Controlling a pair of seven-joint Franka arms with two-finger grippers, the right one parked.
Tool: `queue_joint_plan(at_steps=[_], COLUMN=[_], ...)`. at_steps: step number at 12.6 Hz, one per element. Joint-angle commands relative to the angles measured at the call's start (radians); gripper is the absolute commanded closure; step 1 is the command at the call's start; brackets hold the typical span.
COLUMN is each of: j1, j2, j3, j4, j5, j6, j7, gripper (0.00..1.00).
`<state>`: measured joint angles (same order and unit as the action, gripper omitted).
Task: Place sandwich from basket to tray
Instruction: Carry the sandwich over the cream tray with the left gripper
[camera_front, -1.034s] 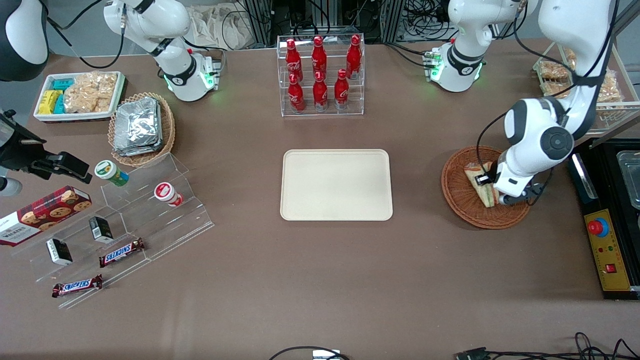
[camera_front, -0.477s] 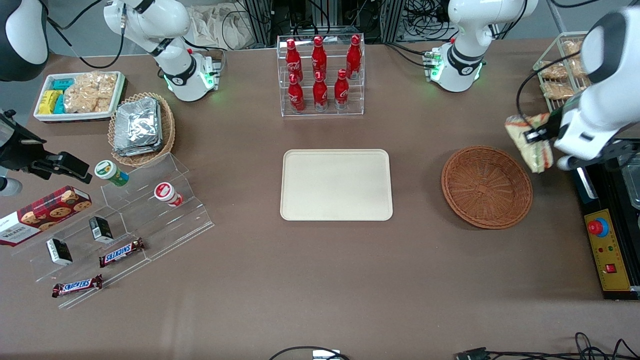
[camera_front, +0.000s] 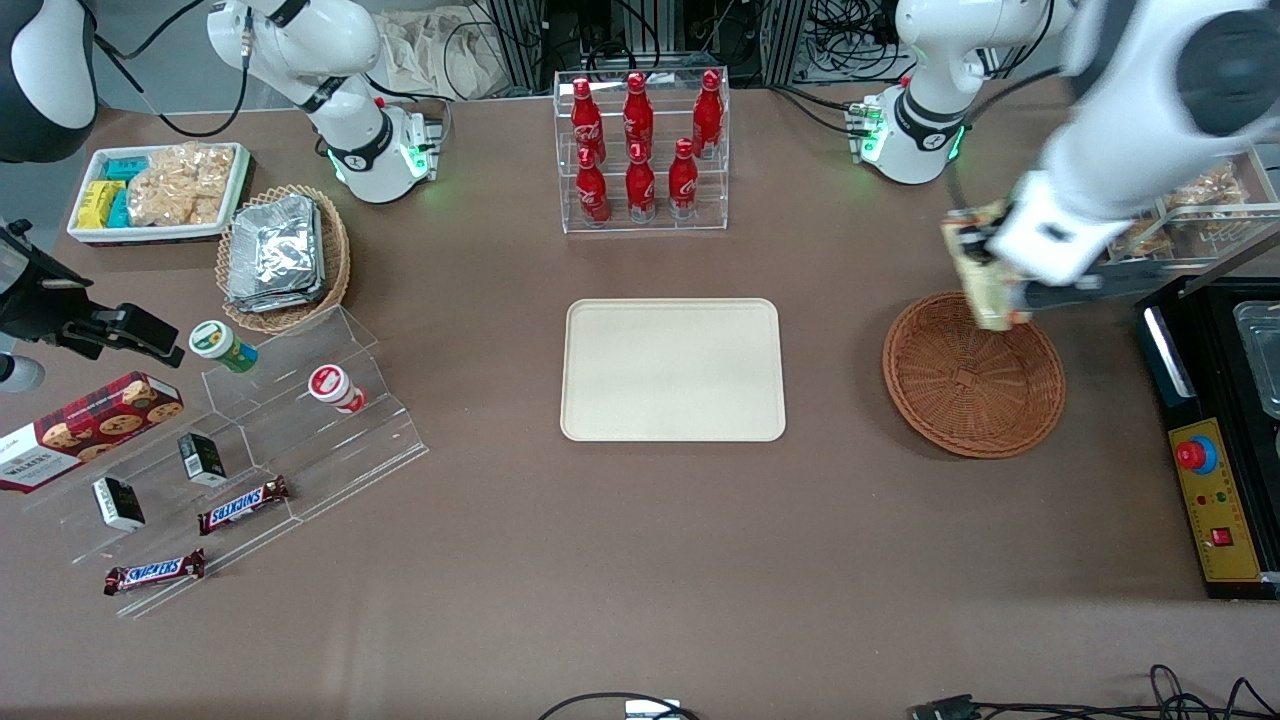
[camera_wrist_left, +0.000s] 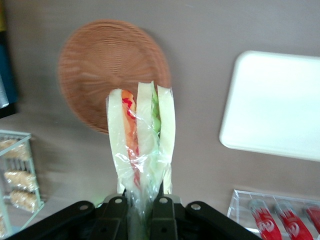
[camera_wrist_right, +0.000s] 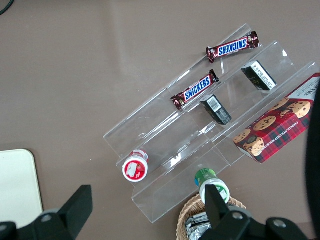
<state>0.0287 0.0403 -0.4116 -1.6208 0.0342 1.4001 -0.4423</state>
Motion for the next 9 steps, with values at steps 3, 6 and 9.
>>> queue_joint_plan(at_steps=[3,6,9], j1=[-0.003,-0.024,-0.046], j2=[0.281,0.323,0.342], j3=[-0.298,-0.32,-0.332], j4=[0.232,0.204,0.043], j5=[0.019,0.044,0.125], j6=[-0.019,0.039,0.19], j7=[-0.297,-0.296,-0.286], gripper=[0.9,0.9,0.9])
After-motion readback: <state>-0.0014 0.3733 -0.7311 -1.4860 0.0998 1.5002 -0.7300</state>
